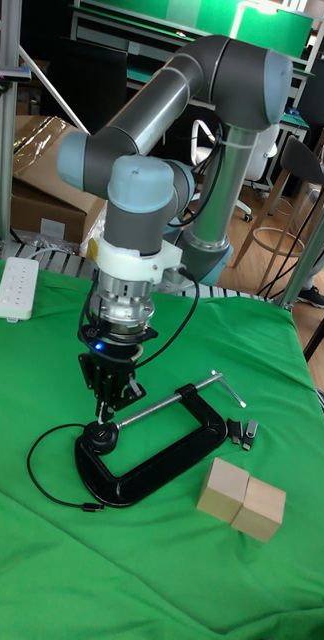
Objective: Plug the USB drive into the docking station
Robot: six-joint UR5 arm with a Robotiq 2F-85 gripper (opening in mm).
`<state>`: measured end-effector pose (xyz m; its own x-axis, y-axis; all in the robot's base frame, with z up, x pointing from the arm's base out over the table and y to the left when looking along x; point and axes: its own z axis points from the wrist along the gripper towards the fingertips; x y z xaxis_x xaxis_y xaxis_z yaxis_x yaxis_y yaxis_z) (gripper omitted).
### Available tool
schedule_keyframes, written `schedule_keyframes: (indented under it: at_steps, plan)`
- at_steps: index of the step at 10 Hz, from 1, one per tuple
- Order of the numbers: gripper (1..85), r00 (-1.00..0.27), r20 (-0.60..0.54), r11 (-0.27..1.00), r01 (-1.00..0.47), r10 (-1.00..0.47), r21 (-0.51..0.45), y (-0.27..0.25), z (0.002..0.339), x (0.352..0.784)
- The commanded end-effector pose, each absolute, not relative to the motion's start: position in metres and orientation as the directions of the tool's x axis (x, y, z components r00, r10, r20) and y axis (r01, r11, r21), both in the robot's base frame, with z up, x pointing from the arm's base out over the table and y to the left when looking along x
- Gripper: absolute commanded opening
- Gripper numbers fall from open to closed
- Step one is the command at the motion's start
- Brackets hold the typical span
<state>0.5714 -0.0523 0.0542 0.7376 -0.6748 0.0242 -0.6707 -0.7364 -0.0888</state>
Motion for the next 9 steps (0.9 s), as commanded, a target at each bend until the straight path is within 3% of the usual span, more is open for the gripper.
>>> schedule_keyframes:
  at_steps: [1,9]
  plan:
    - [1.7,0.765,-0.003,-0.761,-0.641,-0.644,-0.102,-0.0541,0.047,0.5784]
    - [1.7,0.777,-0.003,-0.774,-0.627,-0.63,-0.089,-0.049,0.0448,0.5772]
